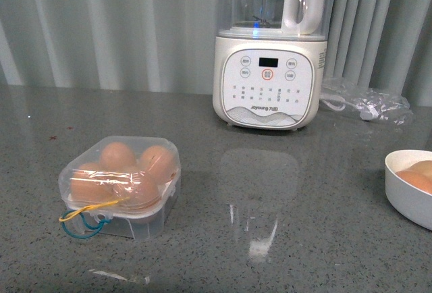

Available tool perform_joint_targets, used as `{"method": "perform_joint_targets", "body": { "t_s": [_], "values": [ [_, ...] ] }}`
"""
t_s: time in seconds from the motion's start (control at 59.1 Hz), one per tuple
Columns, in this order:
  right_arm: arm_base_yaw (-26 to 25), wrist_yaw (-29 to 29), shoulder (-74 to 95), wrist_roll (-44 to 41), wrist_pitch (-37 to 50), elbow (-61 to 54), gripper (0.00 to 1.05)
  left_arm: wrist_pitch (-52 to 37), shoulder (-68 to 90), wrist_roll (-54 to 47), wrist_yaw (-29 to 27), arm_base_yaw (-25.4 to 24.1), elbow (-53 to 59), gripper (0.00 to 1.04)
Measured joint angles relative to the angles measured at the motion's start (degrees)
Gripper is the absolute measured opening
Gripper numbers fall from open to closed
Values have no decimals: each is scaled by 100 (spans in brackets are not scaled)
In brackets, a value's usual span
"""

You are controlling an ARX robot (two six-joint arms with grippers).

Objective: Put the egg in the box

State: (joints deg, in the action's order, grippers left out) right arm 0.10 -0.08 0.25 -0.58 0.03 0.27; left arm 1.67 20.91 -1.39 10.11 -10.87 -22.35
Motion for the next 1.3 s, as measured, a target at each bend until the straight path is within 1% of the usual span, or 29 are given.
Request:
{"method": "perform_joint_targets", "body": {
  "t_s": [0.034,0.101,0.169,0.203,0.288,0.423,0.71,1.302],
  "values": [
    [0,0,0,2,0,0,98,-52,-98,24,-55,70,133,68],
    [0,0,0,0,0,0,98,-173,-323,63,-210,251,452,52],
    [0,0,0,0,0,0,98,-216,-529,90,-920,798,769,34],
    [0,2,0,0,0,0,98,20,-802,109,-997,977,879,25],
    [0,0,0,0,0,0,98,87,-1250,127,-992,1088,1141,4],
    [0,0,0,0,0,0,98,13,-1443,149,-1019,1088,1469,4],
    [0,-2,0,0,0,0,98,-76,-1700,149,-1016,1088,1801,4],
    [0,0,0,0,0,0,98,-151,-2070,149,-1016,1088,2068,4]
  ]
}}
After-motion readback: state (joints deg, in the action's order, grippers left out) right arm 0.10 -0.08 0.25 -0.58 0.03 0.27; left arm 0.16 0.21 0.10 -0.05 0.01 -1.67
